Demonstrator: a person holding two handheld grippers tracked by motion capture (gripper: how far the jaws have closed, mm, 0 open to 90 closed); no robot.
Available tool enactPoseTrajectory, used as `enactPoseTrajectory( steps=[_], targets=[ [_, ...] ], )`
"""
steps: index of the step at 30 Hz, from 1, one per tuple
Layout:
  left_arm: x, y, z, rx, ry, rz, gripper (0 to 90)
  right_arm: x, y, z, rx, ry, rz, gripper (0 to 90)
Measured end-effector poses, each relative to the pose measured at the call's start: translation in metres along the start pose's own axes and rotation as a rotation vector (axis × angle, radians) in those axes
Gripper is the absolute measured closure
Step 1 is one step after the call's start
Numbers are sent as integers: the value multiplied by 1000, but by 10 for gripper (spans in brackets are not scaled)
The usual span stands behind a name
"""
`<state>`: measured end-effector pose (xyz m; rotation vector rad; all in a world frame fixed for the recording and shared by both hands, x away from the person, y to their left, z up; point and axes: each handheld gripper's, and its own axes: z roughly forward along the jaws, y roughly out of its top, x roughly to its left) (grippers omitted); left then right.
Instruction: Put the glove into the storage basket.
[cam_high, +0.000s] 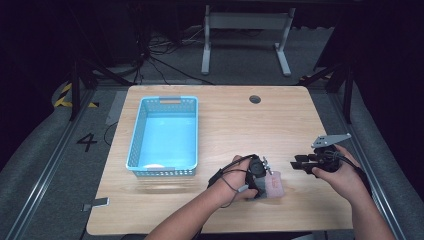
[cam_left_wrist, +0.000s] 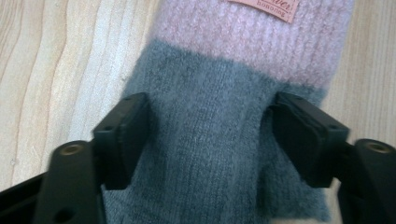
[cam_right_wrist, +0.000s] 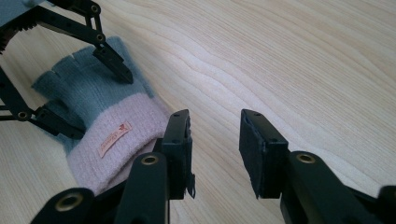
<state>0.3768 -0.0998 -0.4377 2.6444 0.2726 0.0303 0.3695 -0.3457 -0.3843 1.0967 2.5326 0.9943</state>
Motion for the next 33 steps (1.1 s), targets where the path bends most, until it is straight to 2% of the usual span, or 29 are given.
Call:
enactPoseTrajectory(
  steps=[4,6,11,14,20,22,27,29,33],
  targets=[
    [1,-1,-3,-9,-6,4,467,-1,0,-1,-5,-3,-1,645],
    [1,-2,-4,-12,-15,-13,575,-1,-1,-2,-5,-5,0,649],
    [2,-3,-4,-23,-26,-28,663,-2,-1,-2,-3,-3,-1,651],
    [2,-2,-5,-19,-30,-25,678,-2,-1,-2,-2,-4,0,653],
    [5,-4,-9,-35,-65,-27,693,-5,-2,-3,-7,-6,5,657],
    [4,-3,-12,-24,-68,-19,694,-5,-2,-4,-9,-5,7,657],
    [3,-4,-23,-26,-67,-21,693,-7,0,-4,-13,-4,7,658],
    [3,-6,-28,-12,-72,-22,691,-7,1,-4,-17,-3,0,658],
    [4,-11,-41,-33,-75,-34,690,-6,4,-1,-11,3,-6,661]
  ],
)
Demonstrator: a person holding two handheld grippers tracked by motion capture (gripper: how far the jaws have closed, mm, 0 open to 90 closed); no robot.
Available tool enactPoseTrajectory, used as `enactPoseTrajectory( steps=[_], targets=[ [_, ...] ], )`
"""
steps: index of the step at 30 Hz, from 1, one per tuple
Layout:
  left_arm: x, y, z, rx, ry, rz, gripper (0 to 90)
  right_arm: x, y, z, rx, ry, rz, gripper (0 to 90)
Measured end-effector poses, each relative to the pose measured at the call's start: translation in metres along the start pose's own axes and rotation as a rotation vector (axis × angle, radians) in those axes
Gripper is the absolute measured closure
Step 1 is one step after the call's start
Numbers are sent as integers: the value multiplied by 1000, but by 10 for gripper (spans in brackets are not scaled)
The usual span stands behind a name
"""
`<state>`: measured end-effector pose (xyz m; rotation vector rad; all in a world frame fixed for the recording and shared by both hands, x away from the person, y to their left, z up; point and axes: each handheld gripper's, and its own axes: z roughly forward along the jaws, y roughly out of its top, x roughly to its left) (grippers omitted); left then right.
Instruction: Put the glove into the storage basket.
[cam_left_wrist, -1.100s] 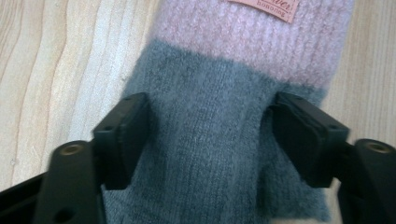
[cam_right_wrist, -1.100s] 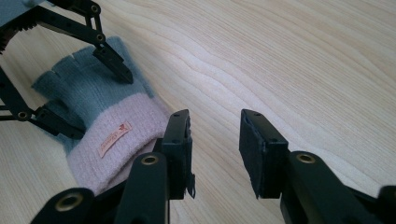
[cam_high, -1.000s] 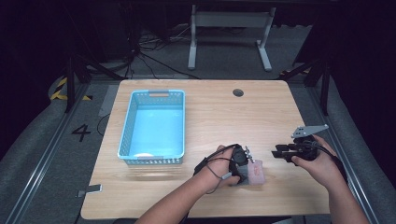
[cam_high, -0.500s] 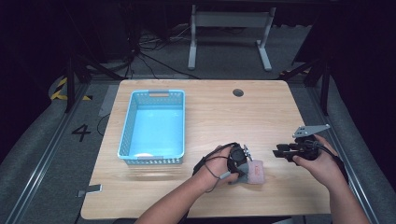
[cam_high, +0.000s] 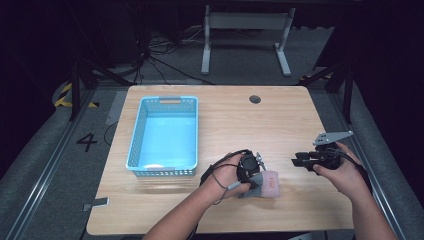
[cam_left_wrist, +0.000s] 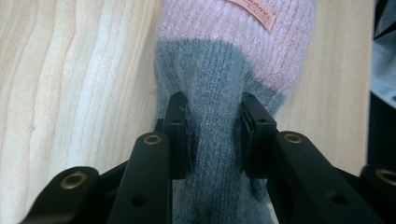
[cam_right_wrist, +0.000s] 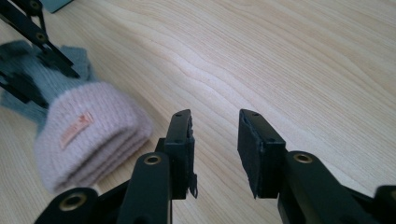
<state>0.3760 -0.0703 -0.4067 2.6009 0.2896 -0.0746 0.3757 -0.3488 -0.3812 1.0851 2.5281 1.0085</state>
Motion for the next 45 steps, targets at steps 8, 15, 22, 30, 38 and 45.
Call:
enactPoseTrajectory(
  steps=[8,15,22,30,38,45],
  targets=[
    [3,-13,-25,-39,18,-41,688,-1,7,7,9,14,-15,662],
    [4,-28,-44,-57,32,-82,688,-2,16,16,20,25,-35,666],
    [5,-37,-67,-94,46,-88,687,-4,25,23,18,40,-50,664],
    [10,-40,-98,-144,49,-74,684,-7,31,28,16,46,-54,664],
    [21,-43,-113,-137,91,-77,684,-10,33,35,26,57,-57,663],
    [29,-45,-129,-143,104,-85,684,-11,33,39,37,64,-54,666]
  ],
)
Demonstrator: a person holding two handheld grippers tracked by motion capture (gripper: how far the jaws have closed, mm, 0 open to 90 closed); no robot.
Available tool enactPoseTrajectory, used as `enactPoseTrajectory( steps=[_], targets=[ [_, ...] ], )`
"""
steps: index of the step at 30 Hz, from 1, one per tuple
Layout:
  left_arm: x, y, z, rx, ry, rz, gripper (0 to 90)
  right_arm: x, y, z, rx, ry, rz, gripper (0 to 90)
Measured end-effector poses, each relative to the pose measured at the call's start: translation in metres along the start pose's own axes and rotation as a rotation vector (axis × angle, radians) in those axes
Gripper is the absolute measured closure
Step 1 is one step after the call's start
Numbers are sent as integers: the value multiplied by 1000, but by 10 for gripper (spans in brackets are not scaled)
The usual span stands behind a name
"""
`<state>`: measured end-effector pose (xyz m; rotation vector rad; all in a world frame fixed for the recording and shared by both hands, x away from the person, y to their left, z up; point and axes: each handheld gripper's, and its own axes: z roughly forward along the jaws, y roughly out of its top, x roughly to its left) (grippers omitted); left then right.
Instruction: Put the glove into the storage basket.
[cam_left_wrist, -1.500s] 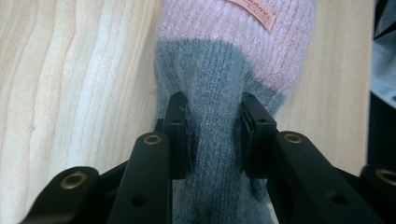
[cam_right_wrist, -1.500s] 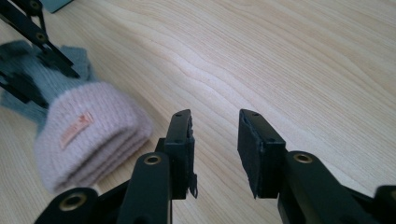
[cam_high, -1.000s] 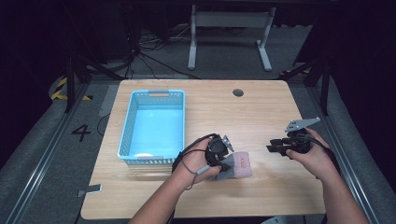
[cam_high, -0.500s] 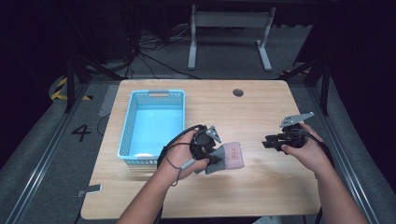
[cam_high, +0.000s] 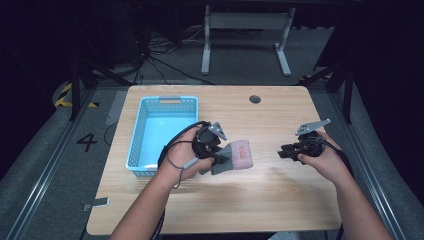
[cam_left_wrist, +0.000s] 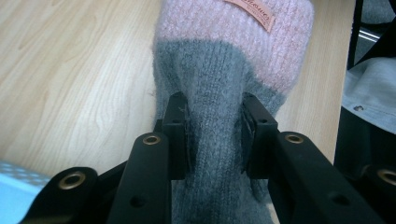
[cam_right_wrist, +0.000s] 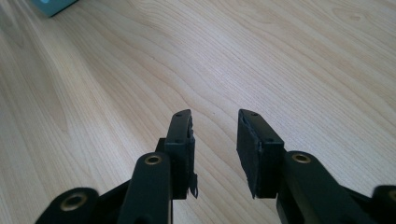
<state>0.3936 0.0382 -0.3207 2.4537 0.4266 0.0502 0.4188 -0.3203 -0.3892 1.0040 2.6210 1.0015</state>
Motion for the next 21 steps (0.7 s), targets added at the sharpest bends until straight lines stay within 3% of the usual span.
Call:
enactPoseTrajectory(
  steps=[15,21],
  targets=[
    [27,-5,-26,-7,30,22,682,0,-11,-2,9,-7,23,664],
    [35,-9,-34,-12,32,19,681,2,-19,-7,13,-37,31,667]
  ],
)
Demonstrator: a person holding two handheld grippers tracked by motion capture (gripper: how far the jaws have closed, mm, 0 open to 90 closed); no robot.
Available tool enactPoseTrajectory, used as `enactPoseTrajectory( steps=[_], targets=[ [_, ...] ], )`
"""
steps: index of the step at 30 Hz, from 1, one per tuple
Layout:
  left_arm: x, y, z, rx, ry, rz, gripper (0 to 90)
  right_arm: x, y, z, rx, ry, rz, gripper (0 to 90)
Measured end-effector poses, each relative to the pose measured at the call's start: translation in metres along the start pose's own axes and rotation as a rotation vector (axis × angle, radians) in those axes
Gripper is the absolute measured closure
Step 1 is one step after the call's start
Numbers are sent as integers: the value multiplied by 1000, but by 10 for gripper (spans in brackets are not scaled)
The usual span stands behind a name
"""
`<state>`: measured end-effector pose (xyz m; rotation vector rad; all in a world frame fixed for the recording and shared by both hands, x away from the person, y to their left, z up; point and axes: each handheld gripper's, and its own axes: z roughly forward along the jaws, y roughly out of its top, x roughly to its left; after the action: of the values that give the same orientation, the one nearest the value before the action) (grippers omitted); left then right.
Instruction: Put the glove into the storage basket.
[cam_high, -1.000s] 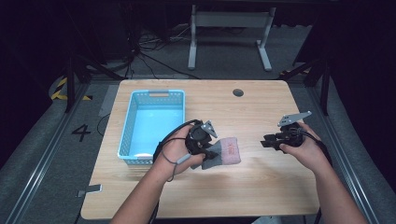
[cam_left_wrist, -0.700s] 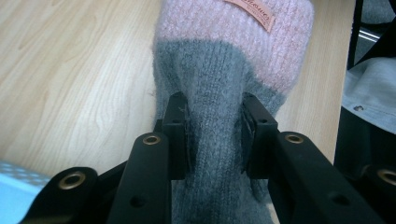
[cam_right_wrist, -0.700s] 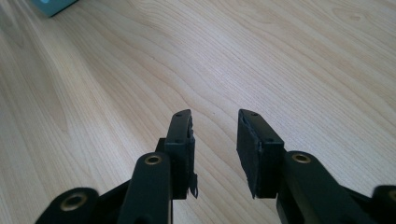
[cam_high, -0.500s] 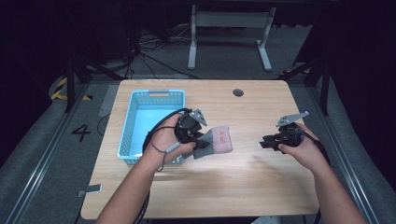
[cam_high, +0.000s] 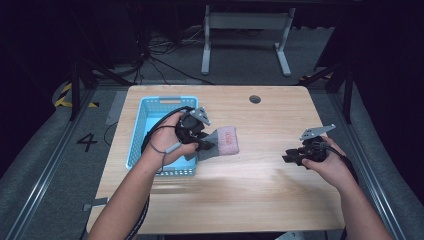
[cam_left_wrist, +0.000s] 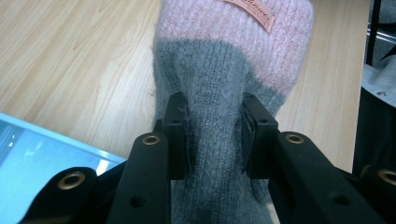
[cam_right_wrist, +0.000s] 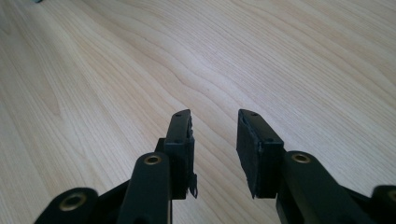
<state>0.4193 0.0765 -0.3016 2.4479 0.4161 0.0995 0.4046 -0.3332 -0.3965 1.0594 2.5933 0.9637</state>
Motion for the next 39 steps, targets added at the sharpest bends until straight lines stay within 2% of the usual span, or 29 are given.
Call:
enactPoseTrajectory(
  steps=[6,10,15,19,25,29,33,39],
  targets=[
    [13,-9,-10,0,21,-10,680,3,-10,-8,-5,-17,14,668],
    [26,-16,-21,-12,42,-36,680,3,-17,-11,-4,-27,27,667],
    [40,-21,-31,-20,63,-44,680,4,-26,-15,1,-39,44,667],
    [48,-24,-34,-14,75,-40,679,4,-33,-21,-7,-51,59,666],
    [60,-31,-37,-24,90,-72,679,5,-38,-26,-16,-58,64,664],
    [70,-36,-40,-25,100,-87,679,5,-41,-27,-17,-63,69,663],
    [77,-36,-43,-2,115,-75,679,6,-43,-28,-17,-68,69,658],
    [91,-40,-42,-13,125,-103,679,7,-43,-26,-16,-62,65,658]
  ],
)
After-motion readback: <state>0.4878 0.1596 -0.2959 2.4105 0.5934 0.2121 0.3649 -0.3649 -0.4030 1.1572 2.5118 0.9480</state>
